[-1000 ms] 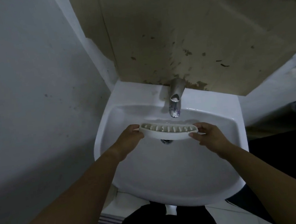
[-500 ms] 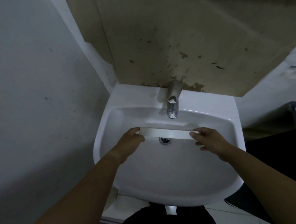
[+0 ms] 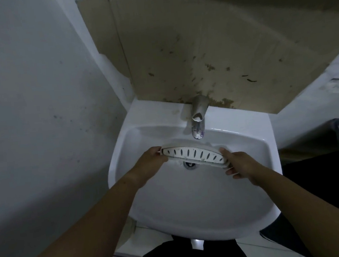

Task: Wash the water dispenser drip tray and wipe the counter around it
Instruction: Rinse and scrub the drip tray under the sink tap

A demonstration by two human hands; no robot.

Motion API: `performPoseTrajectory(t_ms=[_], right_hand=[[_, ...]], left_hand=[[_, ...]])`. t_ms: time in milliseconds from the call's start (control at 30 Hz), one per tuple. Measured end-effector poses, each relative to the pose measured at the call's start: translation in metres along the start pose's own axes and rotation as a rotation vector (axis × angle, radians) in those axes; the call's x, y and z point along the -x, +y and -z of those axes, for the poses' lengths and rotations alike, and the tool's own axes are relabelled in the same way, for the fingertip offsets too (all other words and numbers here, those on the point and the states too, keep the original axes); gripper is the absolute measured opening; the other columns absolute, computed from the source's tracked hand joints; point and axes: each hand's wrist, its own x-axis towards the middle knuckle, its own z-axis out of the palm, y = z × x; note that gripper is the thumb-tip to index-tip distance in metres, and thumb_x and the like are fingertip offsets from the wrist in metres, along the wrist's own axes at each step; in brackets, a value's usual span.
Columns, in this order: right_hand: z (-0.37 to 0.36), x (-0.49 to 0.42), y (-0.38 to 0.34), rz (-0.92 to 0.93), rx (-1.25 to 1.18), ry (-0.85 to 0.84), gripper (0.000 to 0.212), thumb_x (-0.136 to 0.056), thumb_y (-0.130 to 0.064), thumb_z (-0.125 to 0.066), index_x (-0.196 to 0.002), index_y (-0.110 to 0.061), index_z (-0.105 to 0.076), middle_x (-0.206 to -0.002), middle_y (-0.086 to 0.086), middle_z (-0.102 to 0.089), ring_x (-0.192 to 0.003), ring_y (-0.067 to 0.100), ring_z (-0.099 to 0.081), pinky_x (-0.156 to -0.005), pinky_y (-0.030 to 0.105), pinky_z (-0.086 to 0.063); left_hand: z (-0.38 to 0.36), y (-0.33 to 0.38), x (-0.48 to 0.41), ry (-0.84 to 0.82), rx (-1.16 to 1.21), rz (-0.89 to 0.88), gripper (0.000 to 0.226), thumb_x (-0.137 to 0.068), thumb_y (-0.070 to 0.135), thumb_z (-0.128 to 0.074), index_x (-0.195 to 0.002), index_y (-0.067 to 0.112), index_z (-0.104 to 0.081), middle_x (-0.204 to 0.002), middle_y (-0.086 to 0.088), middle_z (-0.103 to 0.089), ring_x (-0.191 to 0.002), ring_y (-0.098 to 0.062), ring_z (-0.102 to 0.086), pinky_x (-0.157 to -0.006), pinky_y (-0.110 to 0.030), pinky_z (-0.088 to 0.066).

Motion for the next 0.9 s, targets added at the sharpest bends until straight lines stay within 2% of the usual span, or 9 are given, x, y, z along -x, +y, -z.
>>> performPoseTrajectory(t_ms=[100,233,333,433,500,567,633,733,900], right_hand=[[0.000,0.003,-0.004,-0.036,0.017,0.005,0.061,-0.094,-0.061,-0.045,-0.092,-0.005,-0.068,-0.088,0.014,-0.068,-0.071,0.023,-0.064,-0.069,0.031,-0.046],[0.001,0.005,-0.006,-0.104,0.062,0.009,0.074,-0.093,-0.068,-0.039,-0.096,-0.001,-0.070,-0.078,0.010,-0.067,-0.065,0.022,-0.062,-0.064,0.029,-0.039],[0.003,0.006,-0.007,-0.126,0.087,-0.016,0.074,-0.094,-0.068,-0.036,-0.094,-0.003,-0.071,-0.077,0.009,-0.067,-0.064,0.020,-0.061,-0.062,0.027,-0.035],[0.007,0.007,-0.009,-0.103,0.098,-0.081,0.064,-0.094,-0.065,-0.042,-0.095,-0.008,-0.071,-0.087,0.007,-0.073,-0.072,0.020,-0.066,-0.069,0.029,-0.042],[0.009,0.008,-0.009,-0.073,0.107,-0.127,0.051,-0.095,-0.058,-0.049,-0.108,-0.013,-0.068,-0.099,0.007,-0.073,-0.083,0.021,-0.069,-0.077,0.034,-0.051],[0.011,0.008,-0.009,-0.049,0.103,-0.153,0.042,-0.093,-0.051,-0.057,-0.116,-0.016,-0.063,-0.107,0.007,-0.068,-0.092,0.022,-0.071,-0.084,0.038,-0.055],[0.013,0.009,-0.009,-0.020,0.093,-0.185,0.041,-0.089,-0.044,-0.066,-0.123,-0.023,-0.059,-0.113,0.005,-0.065,-0.096,0.022,-0.070,-0.083,0.038,-0.057],[0.015,0.010,-0.012,0.060,0.155,-0.212,0.055,-0.078,-0.045,-0.079,-0.126,-0.032,-0.056,-0.116,0.002,-0.063,-0.099,0.021,-0.067,-0.076,0.032,-0.058],[0.010,0.004,-0.026,0.257,0.643,-0.141,0.060,-0.064,-0.060,-0.083,-0.104,-0.023,-0.059,-0.099,-0.006,-0.059,-0.091,0.019,-0.059,-0.066,0.027,-0.045]], left_hand=[[0.001,0.001,-0.001,0.009,-0.039,-0.016,0.034,-0.091,0.017,-0.056,-0.125,0.017,-0.056,-0.102,-0.001,-0.060,-0.097,-0.019,-0.056,-0.081,-0.030,-0.043],[0.001,0.003,-0.001,0.005,-0.072,-0.031,0.027,-0.091,0.017,-0.056,-0.117,0.014,-0.059,-0.094,-0.003,-0.060,-0.087,-0.019,-0.055,-0.076,-0.032,-0.042],[0.001,0.003,0.000,0.002,-0.089,-0.040,0.025,-0.090,0.017,-0.055,-0.114,0.013,-0.060,-0.093,-0.005,-0.061,-0.082,-0.019,-0.054,-0.073,-0.032,-0.041],[0.001,0.004,0.000,-0.002,-0.061,-0.050,0.020,-0.091,0.018,-0.056,-0.110,0.019,-0.059,-0.094,-0.004,-0.060,-0.084,-0.017,-0.054,-0.072,-0.029,-0.041],[0.002,0.006,-0.001,-0.017,-0.053,-0.047,0.004,-0.091,0.021,-0.056,-0.093,0.023,-0.058,-0.093,-0.004,-0.057,-0.083,-0.018,-0.052,-0.073,-0.030,-0.038],[0.002,0.006,-0.002,-0.027,-0.036,-0.036,0.007,-0.088,0.026,-0.057,-0.086,0.020,-0.054,-0.092,-0.007,-0.053,-0.084,-0.020,-0.049,-0.074,-0.032,-0.036],[0.001,0.007,-0.003,-0.022,-0.023,-0.024,0.016,-0.087,0.027,-0.057,-0.096,0.014,-0.053,-0.095,-0.008,-0.052,-0.084,-0.020,-0.049,-0.074,-0.032,-0.037],[-0.005,0.009,-0.002,-0.028,0.007,-0.013,0.019,-0.091,0.020,-0.056,-0.107,0.012,-0.051,-0.097,-0.006,-0.054,-0.083,-0.019,-0.050,-0.072,-0.030,-0.039],[-0.017,0.014,-0.002,-0.046,0.028,-0.046,0.045,-0.089,0.016,-0.060,-0.131,0.020,-0.042,-0.123,0.001,-0.054,-0.104,-0.013,-0.054,-0.076,-0.021,-0.045]])
